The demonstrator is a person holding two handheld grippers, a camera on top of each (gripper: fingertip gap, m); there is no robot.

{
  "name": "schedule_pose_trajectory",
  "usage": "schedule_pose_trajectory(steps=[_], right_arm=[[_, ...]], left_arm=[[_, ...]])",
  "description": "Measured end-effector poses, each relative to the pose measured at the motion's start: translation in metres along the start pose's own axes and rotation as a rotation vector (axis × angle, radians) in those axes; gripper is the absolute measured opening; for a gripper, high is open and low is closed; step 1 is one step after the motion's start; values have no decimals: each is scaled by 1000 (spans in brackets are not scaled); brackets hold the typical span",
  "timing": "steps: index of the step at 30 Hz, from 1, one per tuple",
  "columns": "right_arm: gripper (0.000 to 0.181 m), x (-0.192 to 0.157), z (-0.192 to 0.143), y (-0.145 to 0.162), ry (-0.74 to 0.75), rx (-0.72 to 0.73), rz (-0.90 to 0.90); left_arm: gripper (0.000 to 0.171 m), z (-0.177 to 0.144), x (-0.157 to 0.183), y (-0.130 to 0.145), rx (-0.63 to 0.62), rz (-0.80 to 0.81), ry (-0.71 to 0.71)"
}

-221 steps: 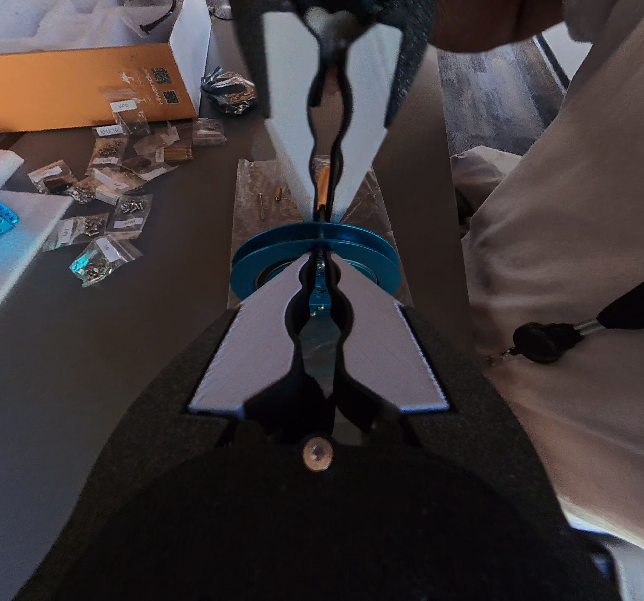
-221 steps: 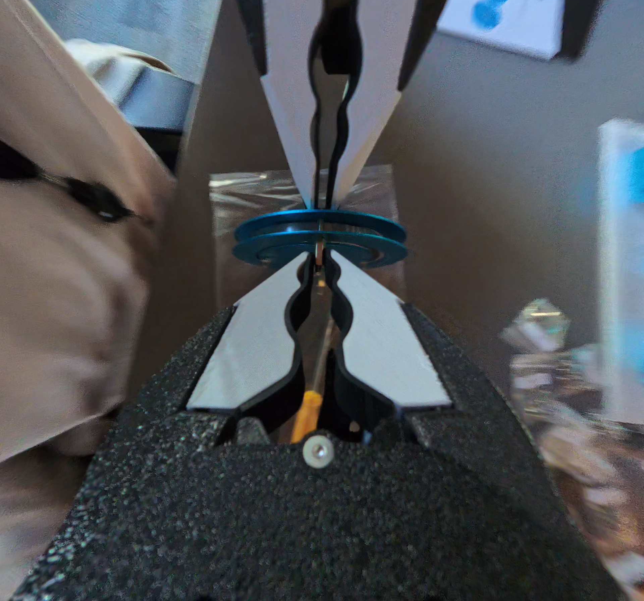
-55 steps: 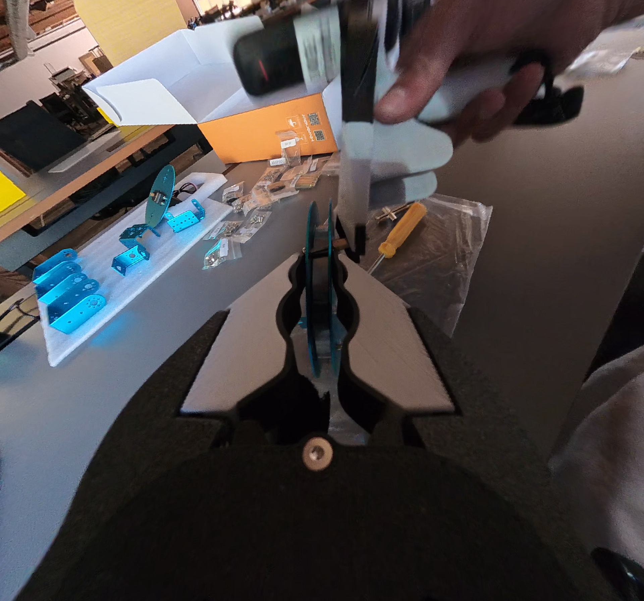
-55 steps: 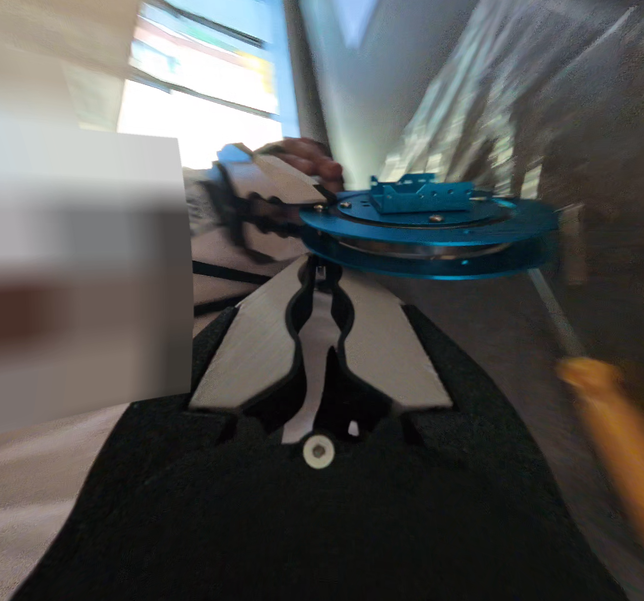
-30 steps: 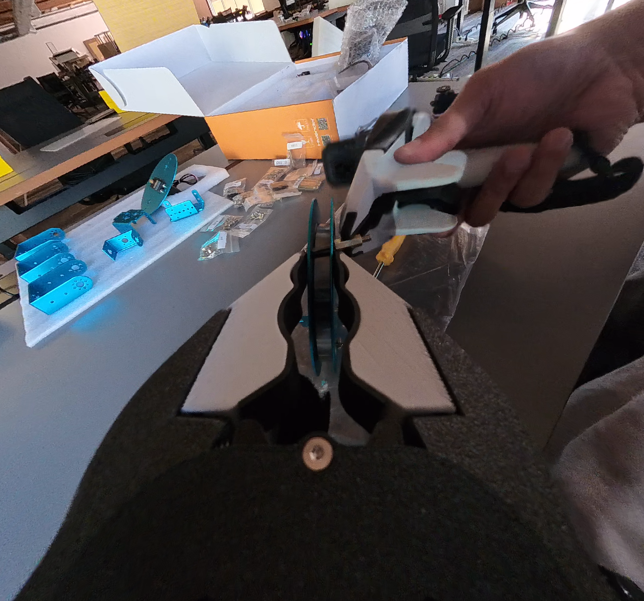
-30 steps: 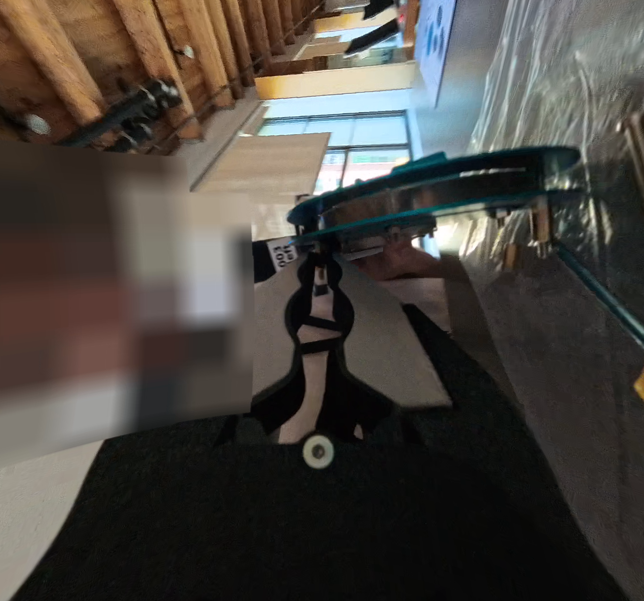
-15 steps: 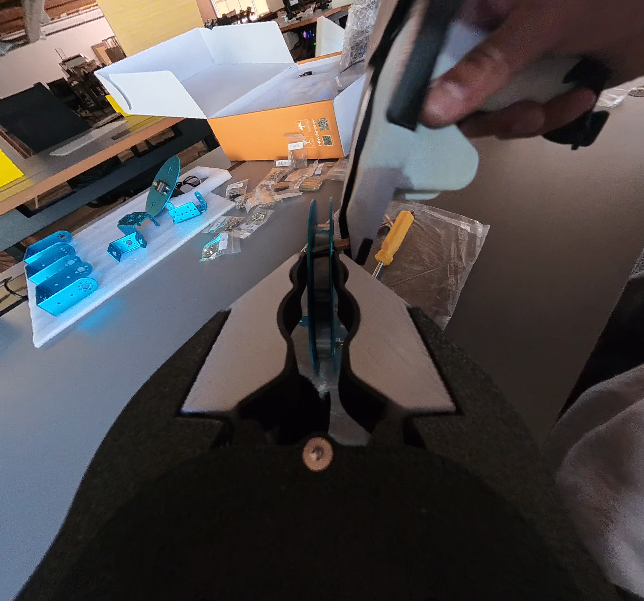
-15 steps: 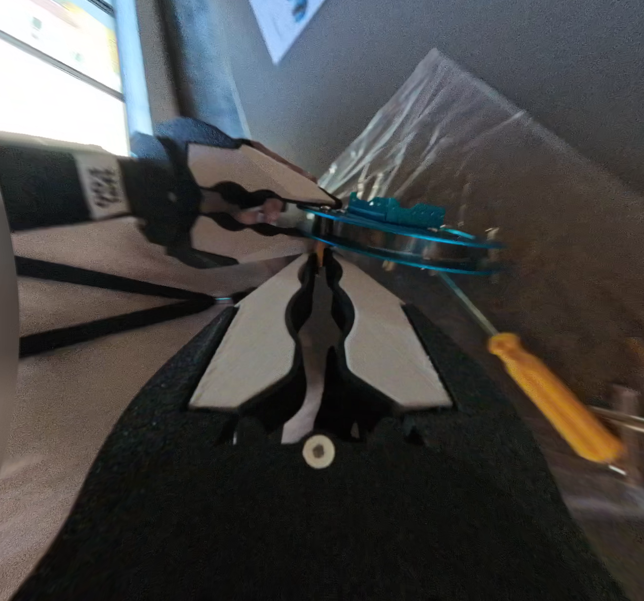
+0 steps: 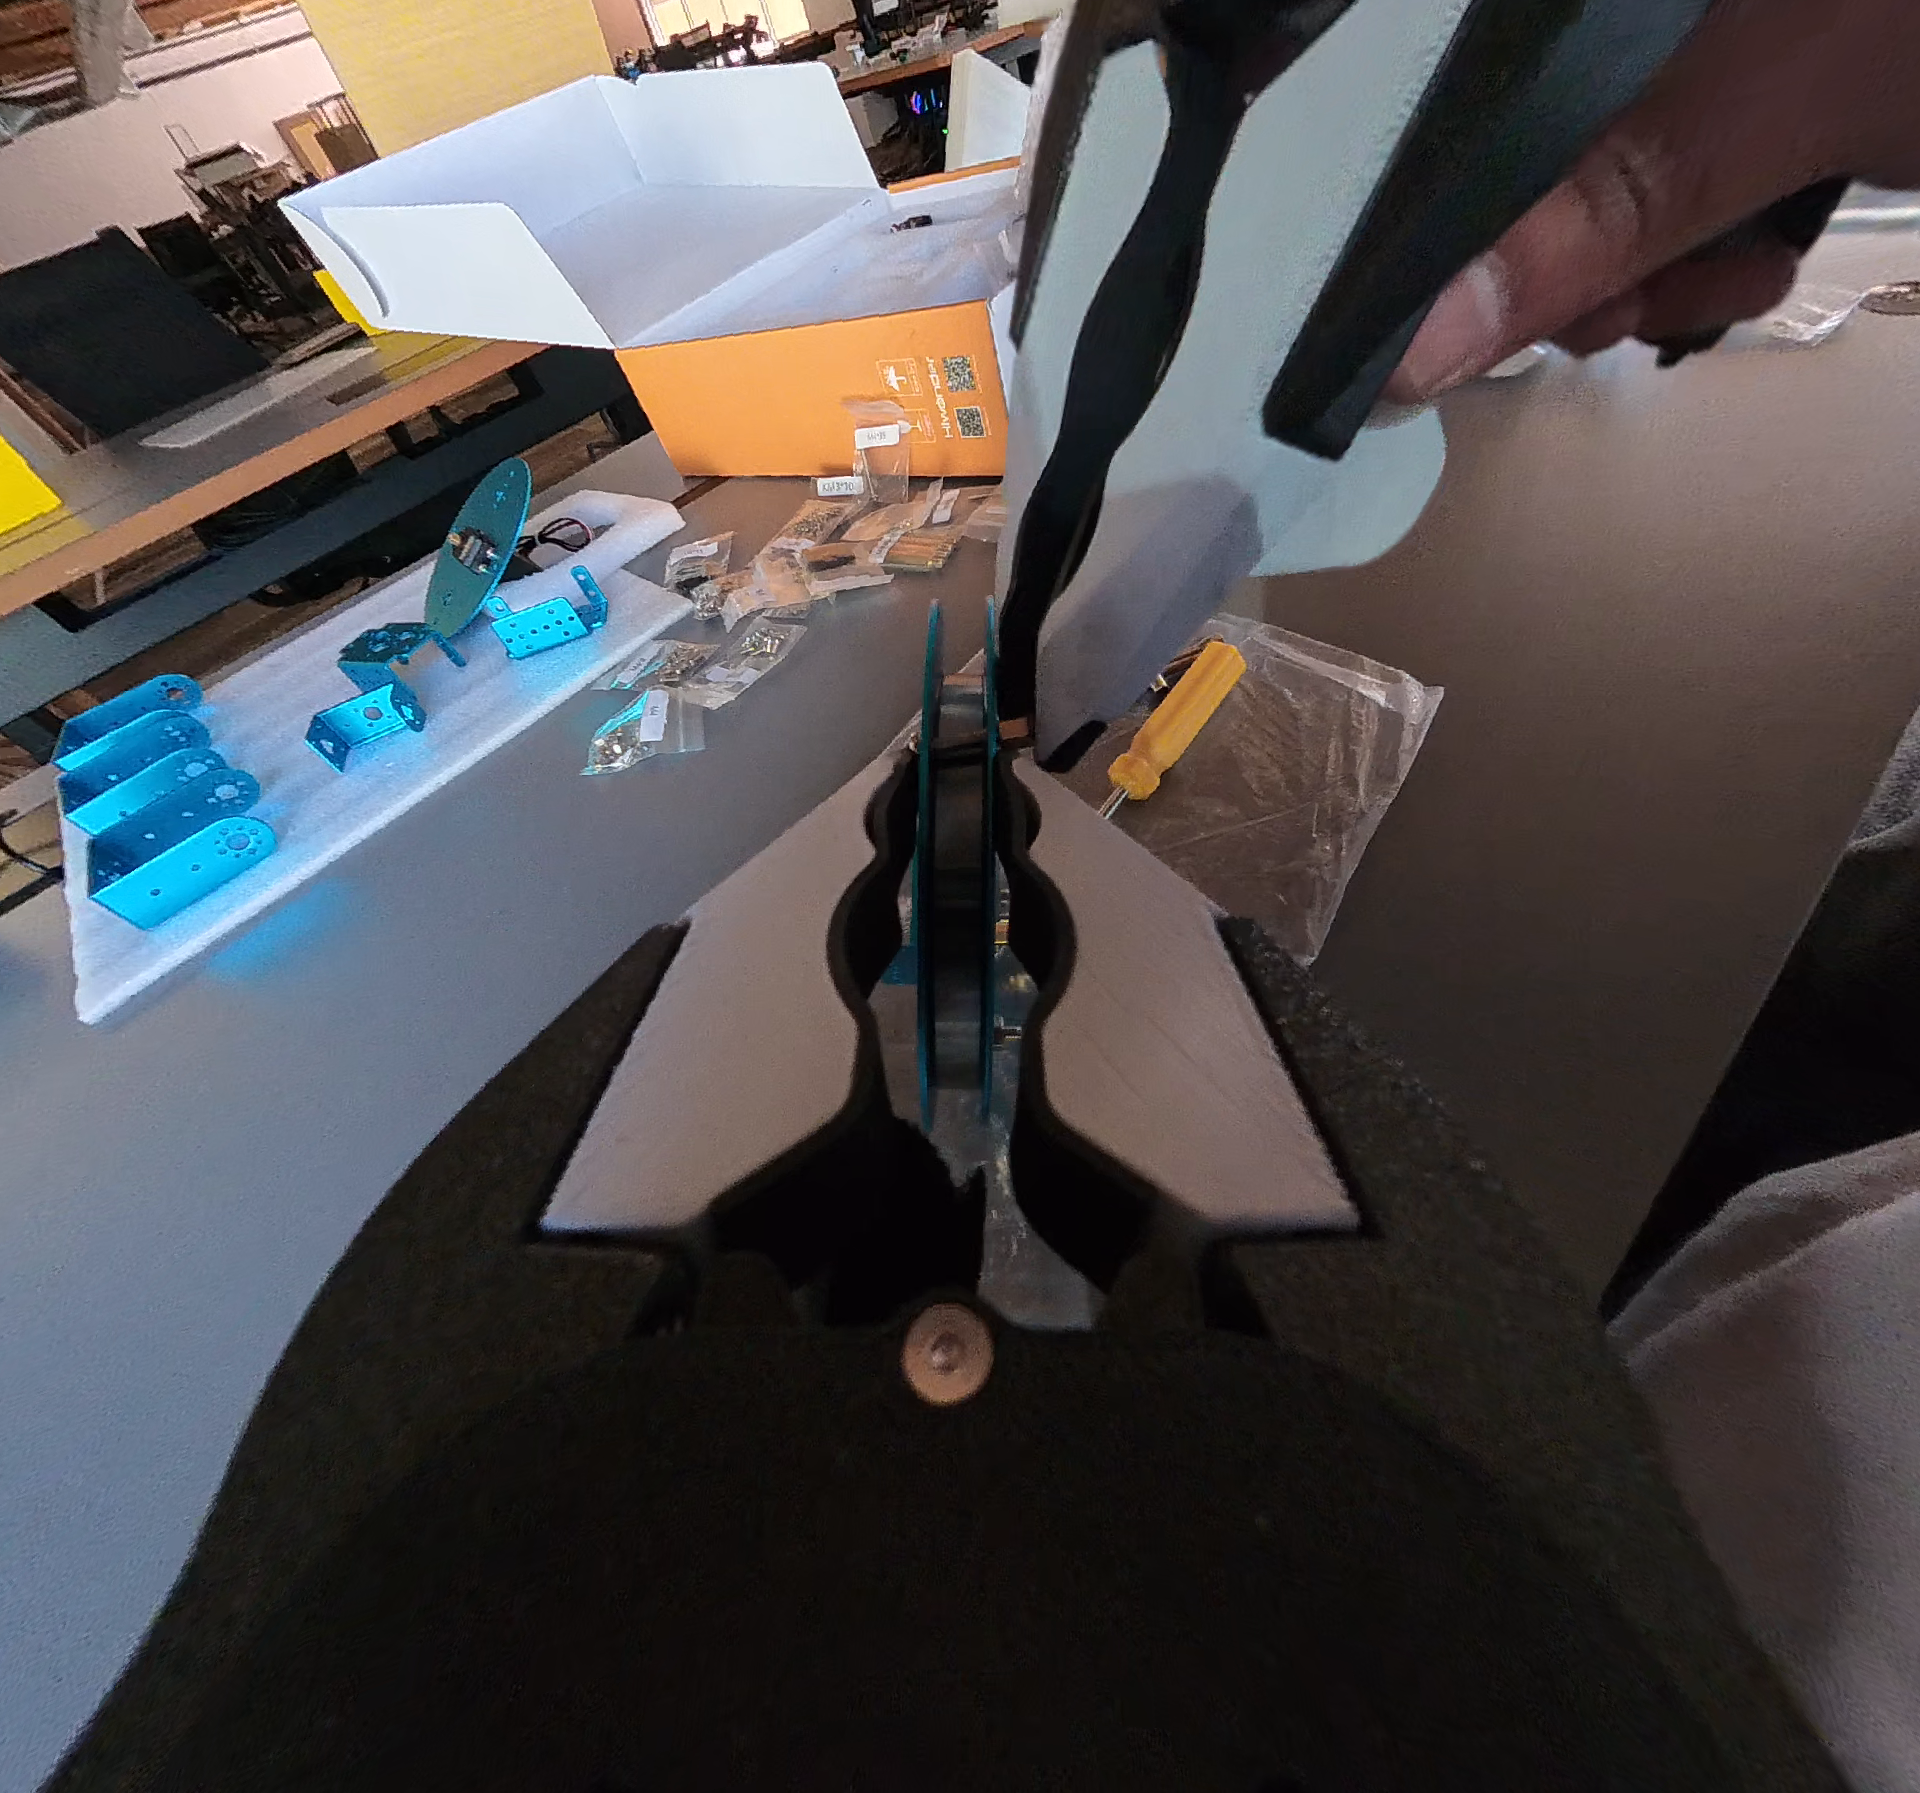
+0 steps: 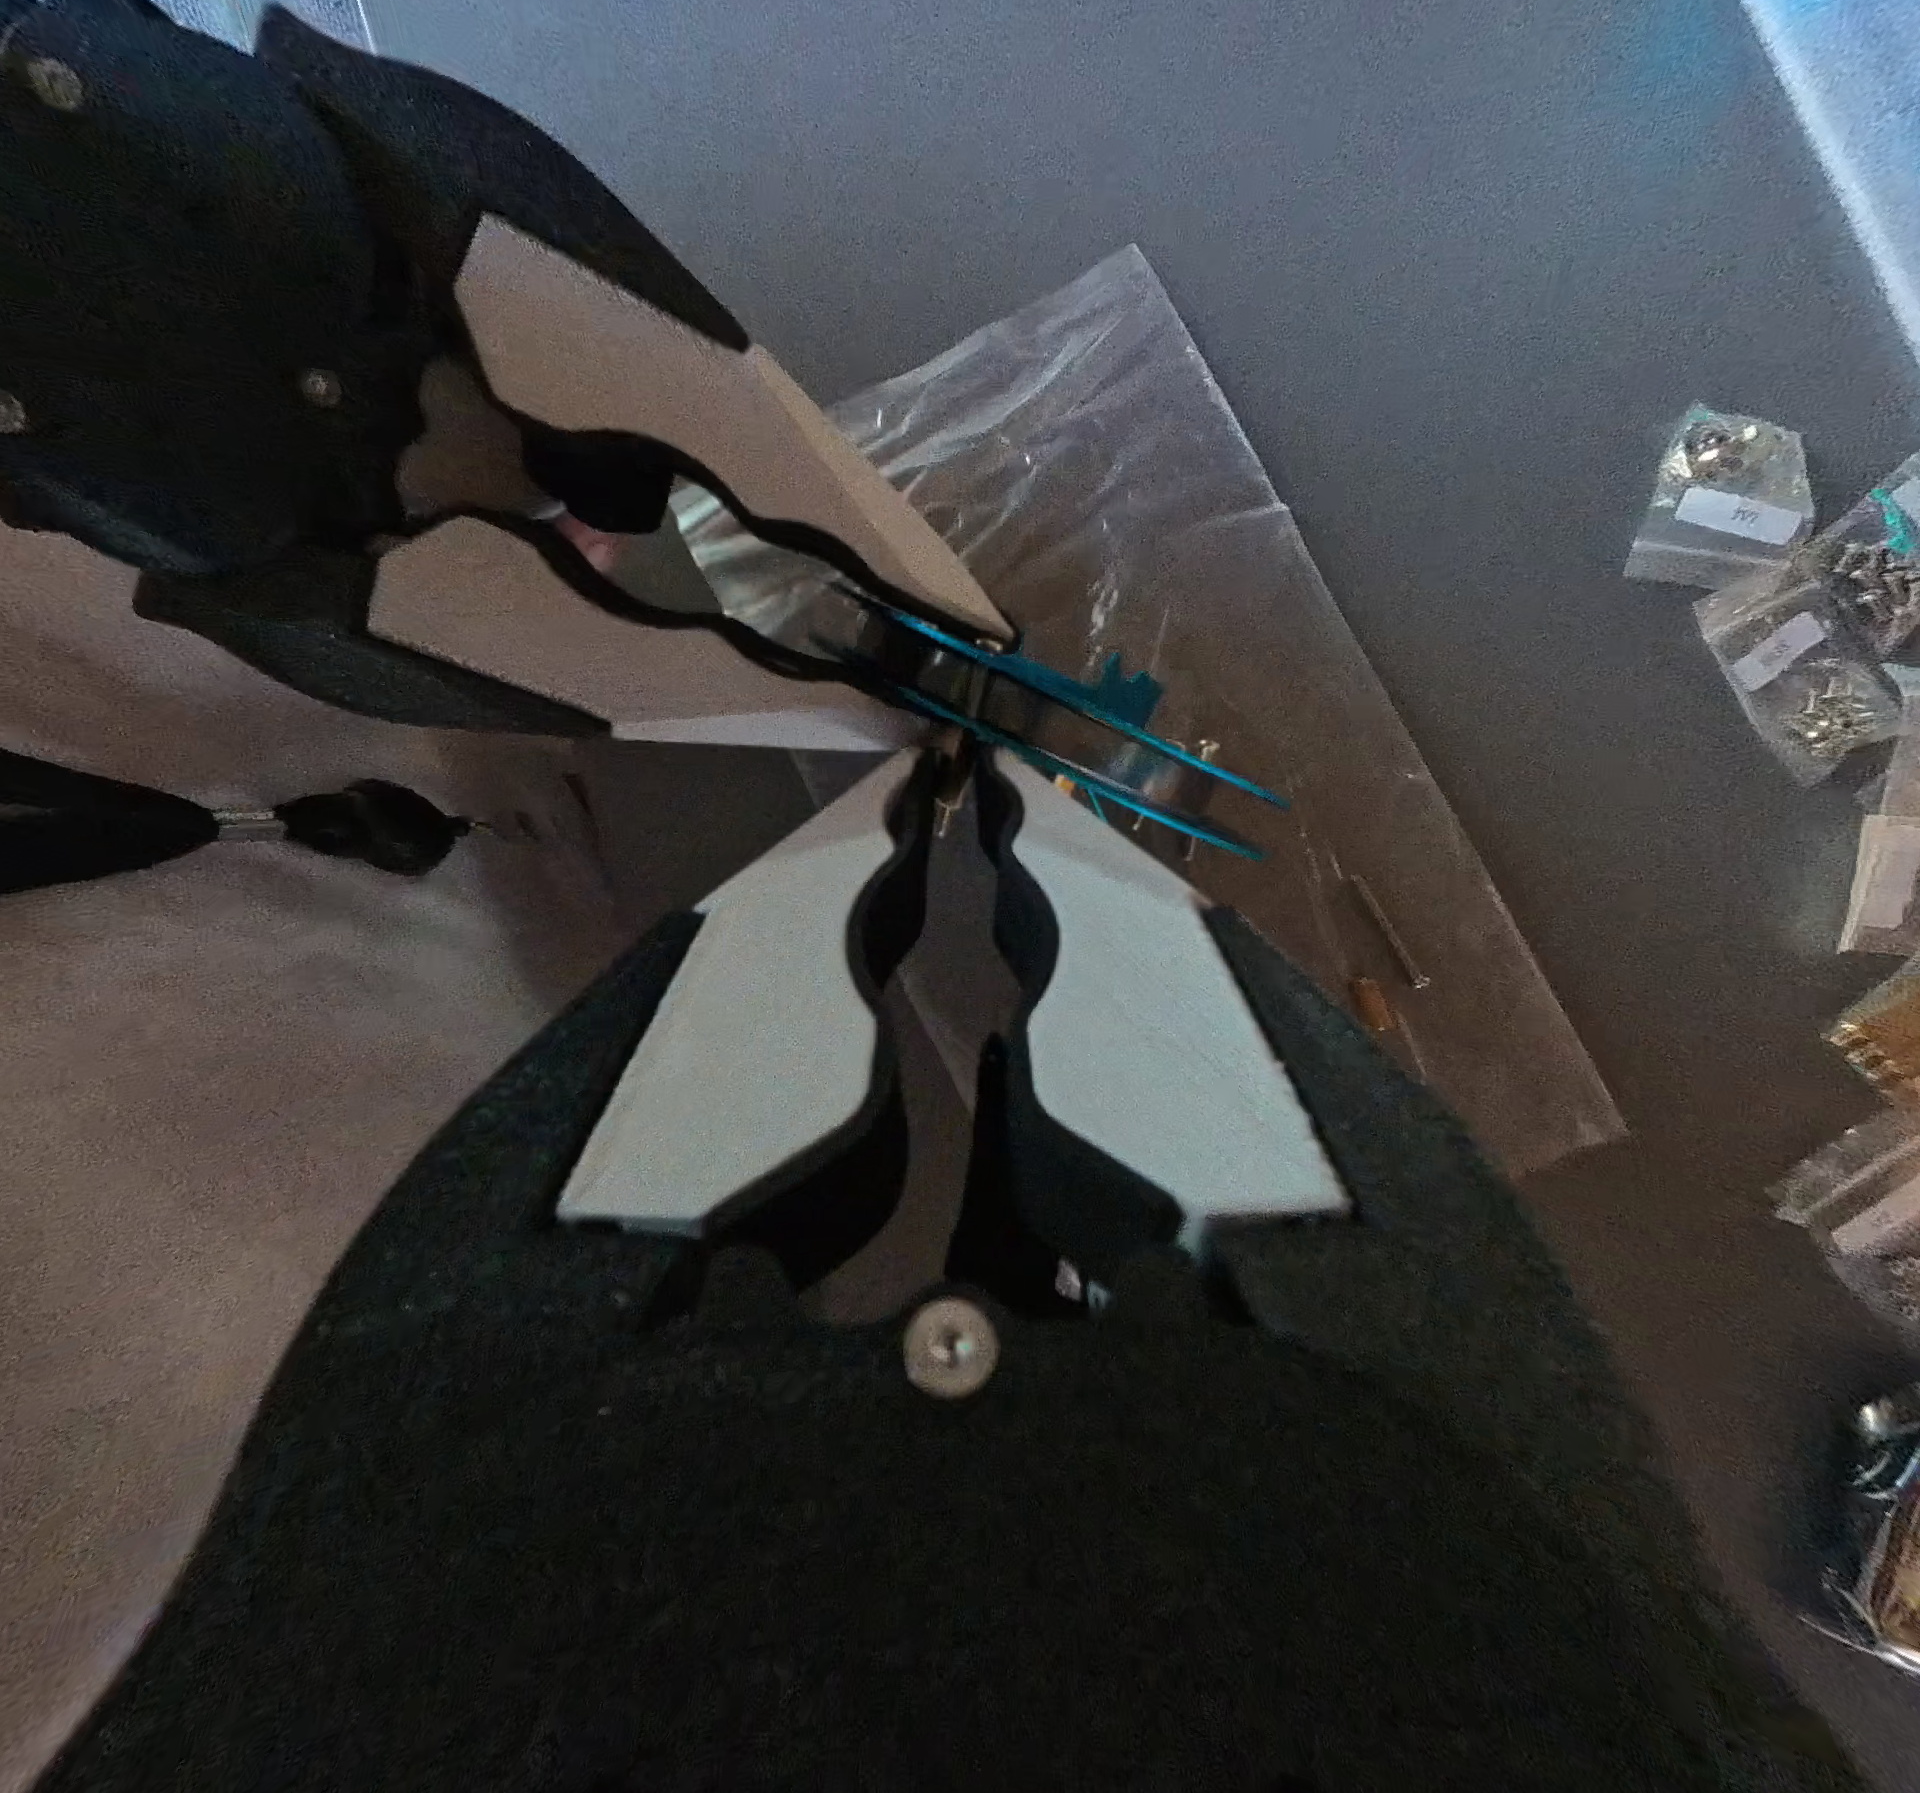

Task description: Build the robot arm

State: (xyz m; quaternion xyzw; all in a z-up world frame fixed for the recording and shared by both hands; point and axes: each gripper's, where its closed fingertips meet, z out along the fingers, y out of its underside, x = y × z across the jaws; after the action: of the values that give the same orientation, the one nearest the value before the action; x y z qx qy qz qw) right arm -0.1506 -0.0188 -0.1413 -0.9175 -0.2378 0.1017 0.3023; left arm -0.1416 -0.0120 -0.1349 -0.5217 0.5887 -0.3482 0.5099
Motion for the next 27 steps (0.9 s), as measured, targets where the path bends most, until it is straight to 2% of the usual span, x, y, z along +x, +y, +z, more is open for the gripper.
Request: schedule_pose_trajectory(steps=[1, 3, 4, 6, 7, 8, 9, 10, 13, 14, 15, 17, 19, 20, 22, 24, 25, 27], right_arm=[[4, -1, 0, 0, -35, -14, 25], [3, -2, -1, -2, -234, 23, 228], [3, -4, -2, -3, -421, 60, 420], [3, -7, -5, -3, -918, 126, 846], [3, -7, -5, -3, -1116, 168, 1014], [4, -7, -5, -3, -1213, 209, 1094], [4, -8, -5, -2, -1199, 236, 1075], [4, -8, -5, -2, -1114, 246, 989], [5, -8, -6, 0, -648, 239, 570], [12, -7, -7, 1, -480, 219, 435], [22, -4, -7, 2, -320, 192, 326], [22, 0, -6, 7, -83, 105, 152], [7, -9, -2, 5, -6, 68, 40], [7, -8, 2, 7, 27, 23, -1], [5, -8, 2, 8, 17, -23, -1], [4, -10, 2, 8, -172, -7, 176], [3, -13, 1, 7, -364, 24, 370], [3, -18, -8, 1, -890, 124, 807]], left_arm=[[13, 0, 0, 0, 3, -11, 5], [13, -1, -1, 0, 9, -20, 1], [13, -1, -1, 0, 11, -18, 2], [13, -2, 1, 0, 25, -20, 6], [13, -2, 0, 0, 23, -17, 2], [12, -2, 0, 1, 19, -12, -1], [12, -2, 0, 1, 17, -11, -3], [12, -3, 0, 1, 17, -14, -4], [13, -3, 2, 1, 5, -24, -3], [13, -3, 2, 1, 7, -34, -1], [12, -3, 2, 1, 7, -37, -2], [12, -4, 2, 1, 4, -41, -2], [13, -4, 4, 1, 2, -29, -1], [13, -4, 5, 1, 1, -28, -3], [13, -5, 5, 1, 4, -29, -6], [13, -5, 5, 1, 11, -28, -16], [12, -5, 5, 0, 19, -32, -14], [12, -7, 4, -3, 38, -45, -7]])
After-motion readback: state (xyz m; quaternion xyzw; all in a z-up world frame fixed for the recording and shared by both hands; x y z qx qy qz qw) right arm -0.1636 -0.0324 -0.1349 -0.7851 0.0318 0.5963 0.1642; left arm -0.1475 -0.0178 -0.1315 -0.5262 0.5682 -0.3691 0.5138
